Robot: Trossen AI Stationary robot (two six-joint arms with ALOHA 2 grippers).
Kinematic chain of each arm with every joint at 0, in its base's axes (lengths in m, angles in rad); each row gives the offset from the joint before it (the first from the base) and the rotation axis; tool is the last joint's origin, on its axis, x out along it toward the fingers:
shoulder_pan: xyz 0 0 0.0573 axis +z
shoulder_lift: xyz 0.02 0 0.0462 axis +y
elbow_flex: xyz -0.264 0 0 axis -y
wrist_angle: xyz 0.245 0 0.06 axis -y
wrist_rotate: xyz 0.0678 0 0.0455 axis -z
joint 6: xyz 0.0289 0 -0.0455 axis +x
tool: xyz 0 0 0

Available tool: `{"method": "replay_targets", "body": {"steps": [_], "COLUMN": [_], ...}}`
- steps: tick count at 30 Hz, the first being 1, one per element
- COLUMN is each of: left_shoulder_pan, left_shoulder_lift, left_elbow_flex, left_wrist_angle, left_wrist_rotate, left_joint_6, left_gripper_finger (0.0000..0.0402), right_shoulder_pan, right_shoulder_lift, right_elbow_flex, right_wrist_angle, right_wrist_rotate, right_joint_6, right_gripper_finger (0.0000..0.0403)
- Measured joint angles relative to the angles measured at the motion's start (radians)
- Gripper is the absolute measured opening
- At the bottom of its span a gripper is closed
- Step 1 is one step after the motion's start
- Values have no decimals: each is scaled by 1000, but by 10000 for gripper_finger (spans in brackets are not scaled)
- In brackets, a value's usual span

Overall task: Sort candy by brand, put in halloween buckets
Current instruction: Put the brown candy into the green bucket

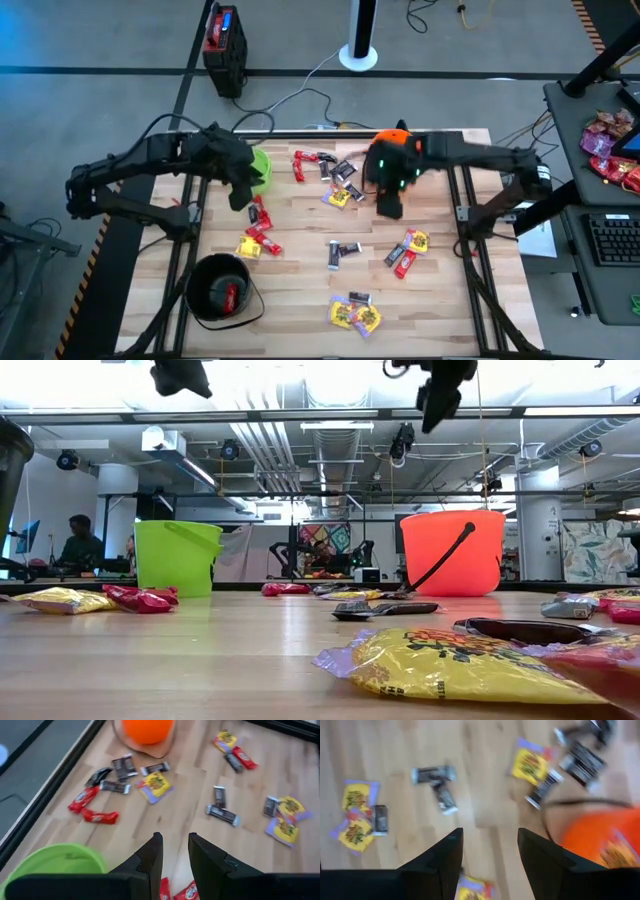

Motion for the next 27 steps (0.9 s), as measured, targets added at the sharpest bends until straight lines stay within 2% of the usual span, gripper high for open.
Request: {"method": "replay_targets", "body": {"steps": [5,9,15,19,27], "left_shoulder_pan": [-95,-145,-163,-163,-163], "left_shoulder_lift": [-40,-82,-124,-137,-137], "left_elbow_flex": [-83,-168,-255,-273,-273], "left_wrist_angle": [87,201,286,290,316], "left_wrist_rotate": [0,0,0,-1,-5], "left_joint_6": [-16,-33,-88,-103,-85], "left_gripper_finger": [77,77,77,77,77], "right_shoulder_pan": [129,179,200,208,238], "right_shoulder_lift": [20,41,75,125,278], "right_elbow_flex": [-84,-198,-409,-509,-582], "right_wrist_angle": [140,268,565,698,850], "right_wrist_rotate": [51,90,100,66,50], "right_joint_6": [26,26,52,44,47], "right_gripper_finger": [194,196,195,196,196]}}
